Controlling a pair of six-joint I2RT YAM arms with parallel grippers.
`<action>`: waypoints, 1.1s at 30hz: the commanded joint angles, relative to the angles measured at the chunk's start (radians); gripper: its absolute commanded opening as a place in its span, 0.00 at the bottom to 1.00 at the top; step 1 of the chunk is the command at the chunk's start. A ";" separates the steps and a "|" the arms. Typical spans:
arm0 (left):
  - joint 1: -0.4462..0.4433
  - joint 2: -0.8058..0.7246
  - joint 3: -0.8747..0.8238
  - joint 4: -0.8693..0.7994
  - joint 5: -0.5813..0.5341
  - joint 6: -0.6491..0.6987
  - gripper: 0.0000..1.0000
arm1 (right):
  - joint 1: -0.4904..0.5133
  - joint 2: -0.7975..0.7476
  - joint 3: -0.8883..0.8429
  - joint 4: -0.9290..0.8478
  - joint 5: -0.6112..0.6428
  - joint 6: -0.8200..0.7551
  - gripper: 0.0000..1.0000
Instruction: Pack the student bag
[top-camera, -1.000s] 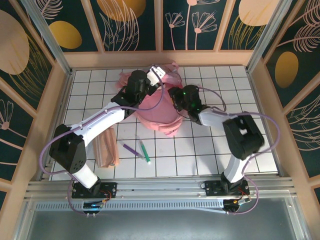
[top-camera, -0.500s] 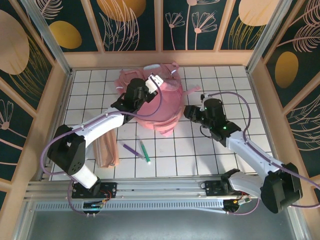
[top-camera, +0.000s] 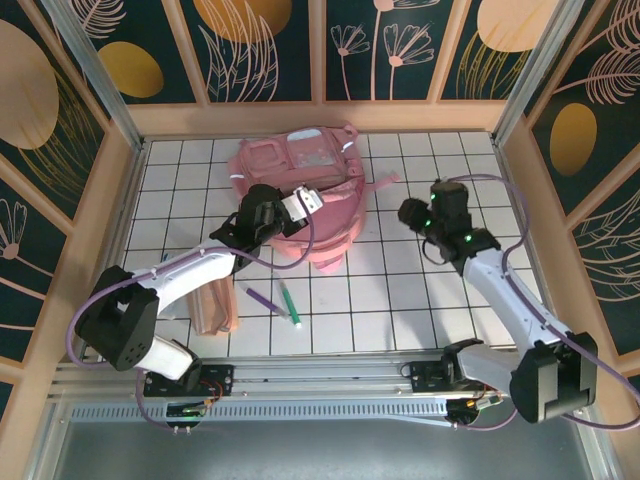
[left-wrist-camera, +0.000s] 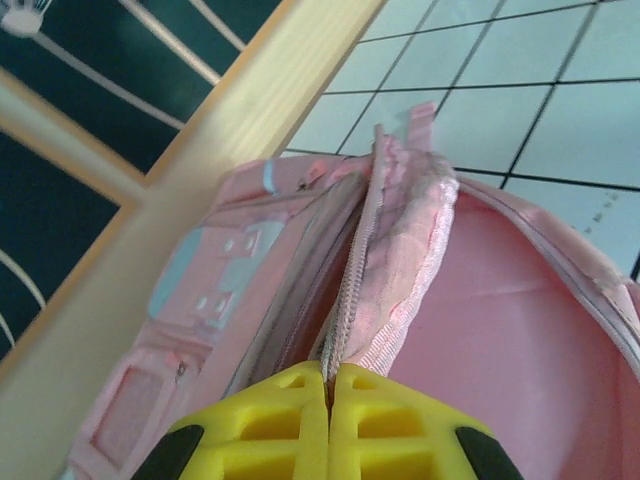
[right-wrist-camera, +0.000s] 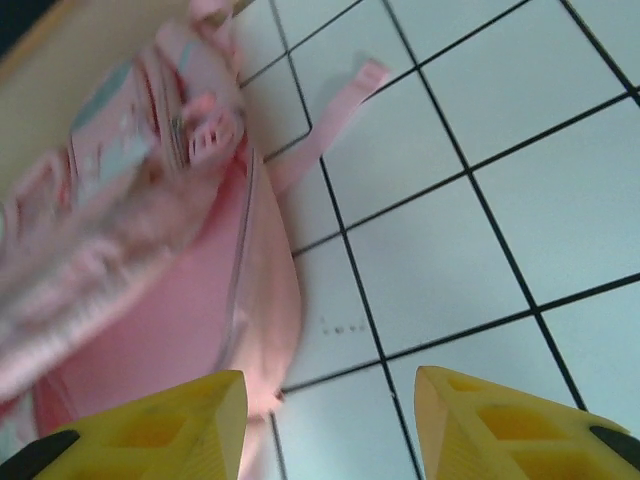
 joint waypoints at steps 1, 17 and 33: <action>-0.032 -0.007 -0.002 0.064 0.066 0.164 0.00 | -0.037 0.073 0.089 -0.094 -0.185 0.271 0.54; -0.142 0.120 0.191 -0.027 -0.032 -0.040 0.77 | -0.026 0.234 0.223 -0.058 -0.345 0.020 0.72; 0.272 -0.145 0.069 -0.544 -0.077 -1.242 0.83 | 0.228 0.264 0.281 -0.151 -0.117 -0.330 0.71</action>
